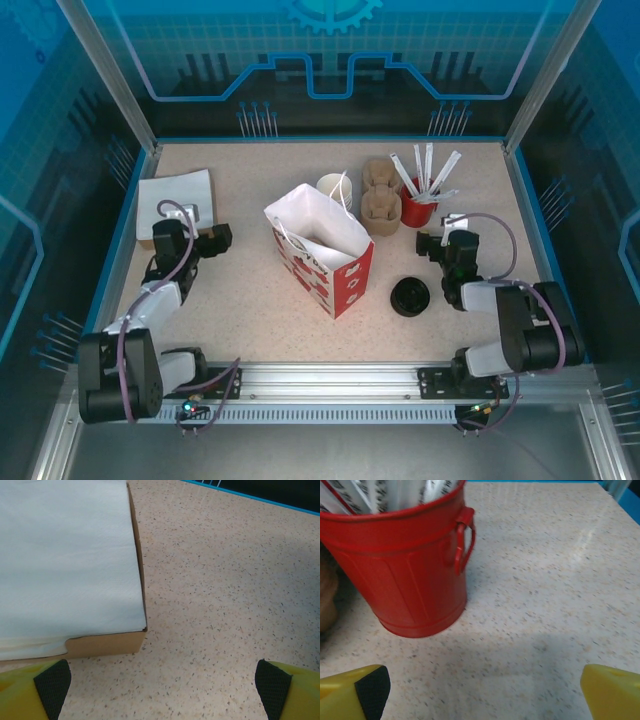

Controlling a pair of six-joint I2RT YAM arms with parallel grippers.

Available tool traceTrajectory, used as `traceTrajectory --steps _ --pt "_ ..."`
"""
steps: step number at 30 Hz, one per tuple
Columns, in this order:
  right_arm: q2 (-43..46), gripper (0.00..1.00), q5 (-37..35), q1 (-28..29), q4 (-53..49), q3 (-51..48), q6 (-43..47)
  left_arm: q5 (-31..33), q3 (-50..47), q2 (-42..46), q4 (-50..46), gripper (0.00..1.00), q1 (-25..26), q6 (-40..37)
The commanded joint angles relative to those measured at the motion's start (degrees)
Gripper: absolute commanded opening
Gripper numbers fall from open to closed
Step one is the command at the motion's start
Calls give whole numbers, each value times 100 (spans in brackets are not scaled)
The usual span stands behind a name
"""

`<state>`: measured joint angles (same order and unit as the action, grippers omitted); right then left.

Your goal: Pack the takeout coffee

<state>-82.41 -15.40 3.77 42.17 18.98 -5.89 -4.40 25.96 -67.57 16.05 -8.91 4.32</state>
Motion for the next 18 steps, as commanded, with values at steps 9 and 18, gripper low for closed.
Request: traceTrajectory --steps 9,18 --pt "-352 100 90 59 455 372 279 45 -468 -1425 2975 99 601 -307" --pt "-363 100 -33 141 450 387 330 478 -283 -1928 3021 99 730 -299"
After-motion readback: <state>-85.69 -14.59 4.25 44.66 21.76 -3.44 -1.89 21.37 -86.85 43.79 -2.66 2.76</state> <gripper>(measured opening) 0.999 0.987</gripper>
